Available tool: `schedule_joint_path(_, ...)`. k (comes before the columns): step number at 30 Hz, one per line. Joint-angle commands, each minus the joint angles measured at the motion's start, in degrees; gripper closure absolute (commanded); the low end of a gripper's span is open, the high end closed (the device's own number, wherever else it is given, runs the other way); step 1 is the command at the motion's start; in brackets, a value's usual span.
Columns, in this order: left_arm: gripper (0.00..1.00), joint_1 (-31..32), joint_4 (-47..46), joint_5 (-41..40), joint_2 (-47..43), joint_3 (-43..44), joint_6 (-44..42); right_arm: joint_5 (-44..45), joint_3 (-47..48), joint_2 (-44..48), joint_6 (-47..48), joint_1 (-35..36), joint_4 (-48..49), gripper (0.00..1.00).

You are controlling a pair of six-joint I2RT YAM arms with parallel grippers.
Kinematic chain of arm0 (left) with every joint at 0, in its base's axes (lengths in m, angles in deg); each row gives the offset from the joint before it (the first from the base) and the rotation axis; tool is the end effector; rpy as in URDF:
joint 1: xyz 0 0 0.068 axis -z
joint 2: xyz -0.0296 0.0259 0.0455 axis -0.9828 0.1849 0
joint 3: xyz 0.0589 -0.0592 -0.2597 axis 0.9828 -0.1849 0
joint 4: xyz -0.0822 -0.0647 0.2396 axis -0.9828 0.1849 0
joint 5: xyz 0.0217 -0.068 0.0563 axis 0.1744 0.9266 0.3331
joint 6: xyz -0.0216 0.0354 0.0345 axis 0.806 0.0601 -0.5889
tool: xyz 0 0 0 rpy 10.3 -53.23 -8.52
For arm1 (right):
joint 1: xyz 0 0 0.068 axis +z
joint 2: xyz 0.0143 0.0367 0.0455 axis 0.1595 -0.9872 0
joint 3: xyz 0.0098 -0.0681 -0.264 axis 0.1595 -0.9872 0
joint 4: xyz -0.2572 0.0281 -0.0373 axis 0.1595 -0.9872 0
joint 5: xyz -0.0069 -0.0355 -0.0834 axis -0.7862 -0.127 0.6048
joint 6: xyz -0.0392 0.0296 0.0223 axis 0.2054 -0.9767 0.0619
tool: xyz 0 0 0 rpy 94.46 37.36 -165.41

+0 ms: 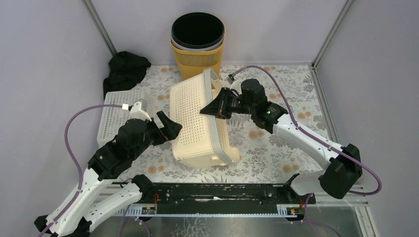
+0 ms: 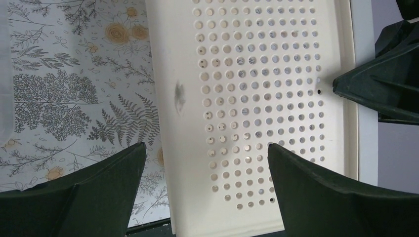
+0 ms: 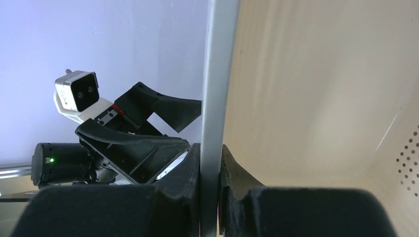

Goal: Turn the large container upside down
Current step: Turn the container upside down at the center of the board.

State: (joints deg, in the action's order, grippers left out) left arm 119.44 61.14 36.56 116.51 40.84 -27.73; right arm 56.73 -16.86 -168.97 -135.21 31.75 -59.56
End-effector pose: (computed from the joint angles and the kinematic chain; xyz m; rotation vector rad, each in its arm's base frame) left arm 0.0958 -0.0689 0.3575 -0.2644 2.0817 -0.6661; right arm 0.2345 0.2259 0.3616 -0.0687 2.1184 1.6249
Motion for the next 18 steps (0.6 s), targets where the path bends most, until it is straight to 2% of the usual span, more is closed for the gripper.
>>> schedule_joint_path(1,0.00,0.2,0.3,-2.2,-0.6,1.4,0.7,1.6,-4.0,4.9,-2.0,0.1,13.5,1.00)
schedule_joint_path(12,0.00,0.2,0.2,-3.1,0.0,0.4,0.8,2.8,-18.0,7.9,-5.8,-0.5,21.5,1.00)
schedule_joint_path(18,0.00,0.2,-0.4,-3.1,1.0,0.5,0.6,2.8,-21.6,9.4,-5.1,-0.5,21.3,0.89)
